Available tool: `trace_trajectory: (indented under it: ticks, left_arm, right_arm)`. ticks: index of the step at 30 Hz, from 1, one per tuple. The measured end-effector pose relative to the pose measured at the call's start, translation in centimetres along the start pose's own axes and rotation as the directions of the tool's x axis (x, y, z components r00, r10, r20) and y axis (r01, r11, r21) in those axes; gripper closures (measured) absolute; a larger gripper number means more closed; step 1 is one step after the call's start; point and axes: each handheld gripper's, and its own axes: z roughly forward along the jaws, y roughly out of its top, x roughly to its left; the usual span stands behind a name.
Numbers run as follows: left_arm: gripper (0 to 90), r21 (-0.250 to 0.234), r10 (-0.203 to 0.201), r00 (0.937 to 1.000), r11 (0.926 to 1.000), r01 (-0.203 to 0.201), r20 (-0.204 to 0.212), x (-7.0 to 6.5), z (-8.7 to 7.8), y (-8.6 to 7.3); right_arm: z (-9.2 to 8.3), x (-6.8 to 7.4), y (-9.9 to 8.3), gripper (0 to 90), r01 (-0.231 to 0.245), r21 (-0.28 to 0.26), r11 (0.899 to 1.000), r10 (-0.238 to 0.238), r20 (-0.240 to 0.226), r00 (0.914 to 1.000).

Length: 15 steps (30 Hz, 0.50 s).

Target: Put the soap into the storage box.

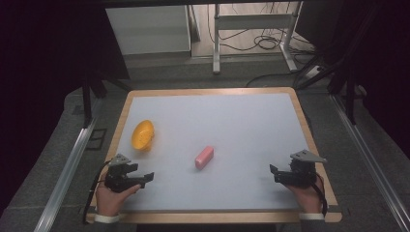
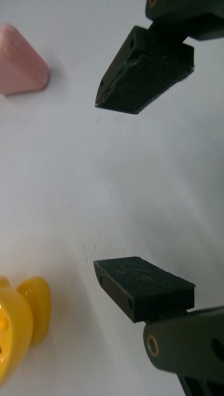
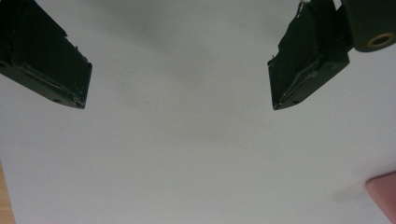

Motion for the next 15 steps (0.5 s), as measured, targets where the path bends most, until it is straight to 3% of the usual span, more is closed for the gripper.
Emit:
trace_trajectory:
  ticks: [6,8,15]
  left_arm:
    - [19.6,0.005,0.006,0.9997,1.0,-0.006,-0.024,0.18,-0.12,-0.03]
    - [19.5,0.003,0.004,0.9997,1.0,-0.004,-0.025,0.13,-0.22,-0.04]
    - [19.4,0.004,0.006,0.9996,1.0,-0.005,-0.028,0.25,-0.33,-0.03]
  right_arm:
    - [-0.18,0.1,-0.18,5.8,-0.008,0.009,1.0,0.008,0.0,1.0]
    - [-0.49,0.02,-0.08,5.8,-0.029,-0.006,1.0,0.029,-0.02,0.9994]
    - [-0.57,0.09,-0.06,5.8,-0.011,-0.007,1.0,0.011,0.0,0.9999]
